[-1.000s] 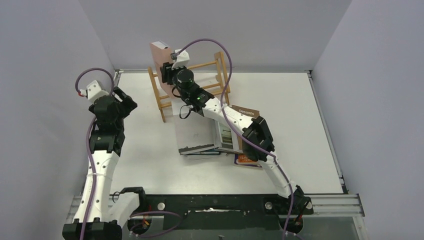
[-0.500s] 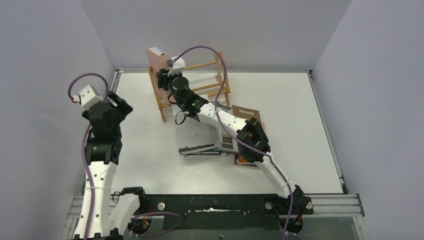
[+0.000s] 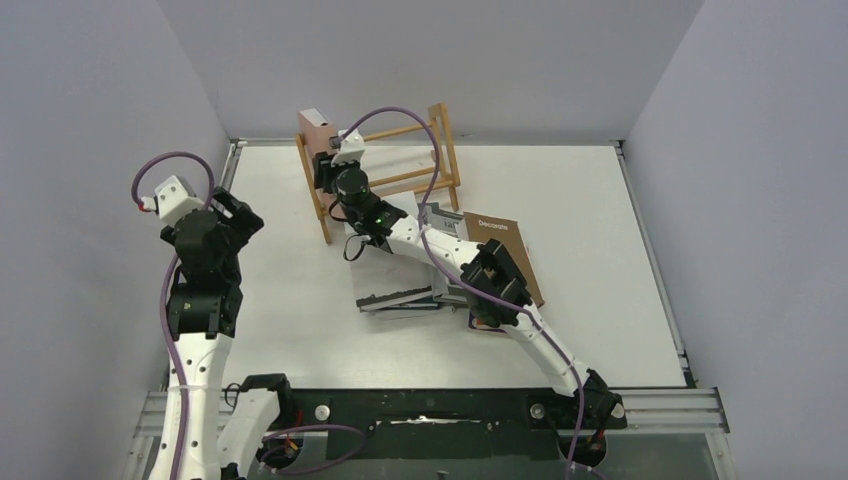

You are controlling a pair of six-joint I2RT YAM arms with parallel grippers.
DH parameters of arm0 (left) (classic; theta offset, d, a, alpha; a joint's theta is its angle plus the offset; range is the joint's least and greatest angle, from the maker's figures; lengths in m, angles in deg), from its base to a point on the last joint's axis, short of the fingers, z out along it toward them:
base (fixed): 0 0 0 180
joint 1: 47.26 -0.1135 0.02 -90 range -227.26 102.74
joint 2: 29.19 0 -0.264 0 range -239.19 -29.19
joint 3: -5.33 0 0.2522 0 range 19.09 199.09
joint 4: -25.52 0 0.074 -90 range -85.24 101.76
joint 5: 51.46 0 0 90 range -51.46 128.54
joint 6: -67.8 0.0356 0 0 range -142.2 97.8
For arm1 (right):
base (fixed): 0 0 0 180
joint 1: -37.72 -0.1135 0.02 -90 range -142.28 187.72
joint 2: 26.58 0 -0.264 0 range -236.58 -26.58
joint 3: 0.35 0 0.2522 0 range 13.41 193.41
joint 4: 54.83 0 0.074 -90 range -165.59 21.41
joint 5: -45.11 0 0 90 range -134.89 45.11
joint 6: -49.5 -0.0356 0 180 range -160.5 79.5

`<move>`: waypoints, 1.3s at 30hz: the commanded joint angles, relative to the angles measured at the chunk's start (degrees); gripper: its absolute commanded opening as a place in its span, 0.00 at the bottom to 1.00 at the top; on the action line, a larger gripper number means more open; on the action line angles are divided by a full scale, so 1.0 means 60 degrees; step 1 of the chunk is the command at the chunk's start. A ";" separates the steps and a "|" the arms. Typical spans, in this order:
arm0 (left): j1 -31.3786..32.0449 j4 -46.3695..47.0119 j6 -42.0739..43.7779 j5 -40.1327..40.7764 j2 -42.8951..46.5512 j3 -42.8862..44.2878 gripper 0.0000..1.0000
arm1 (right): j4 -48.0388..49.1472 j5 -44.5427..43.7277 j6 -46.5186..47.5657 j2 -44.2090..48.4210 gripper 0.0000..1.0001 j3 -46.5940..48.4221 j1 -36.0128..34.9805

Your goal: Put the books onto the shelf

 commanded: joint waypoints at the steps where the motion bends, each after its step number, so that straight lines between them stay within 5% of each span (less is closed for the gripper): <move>1: -0.0051 0.0184 0.0182 0.0081 0.0135 -0.0029 0.71 | 0.1129 0.0002 -0.0249 0.0341 0.40 -0.0159 -0.0195; 6: -0.0059 0.0234 0.0167 0.0025 0.0107 -0.0127 0.71 | 0.1559 0.0065 -0.0164 0.0708 0.62 -0.0663 -0.0204; 11: -0.0051 0.0294 0.0139 0.0035 0.0099 -0.0215 0.71 | 0.1805 0.0277 -0.0101 0.1052 0.70 -0.1053 -0.0204; 31: -0.0051 0.0263 0.0224 0.0184 0.0135 -0.0251 0.71 | 0.2271 0.0580 -0.0125 0.2416 0.76 -0.2664 -0.0194; 39: -0.0084 0.0431 0.0226 -0.0563 -0.0086 -0.0179 0.71 | 0.2597 0.0375 0.0038 0.5569 0.77 -0.6333 -0.0067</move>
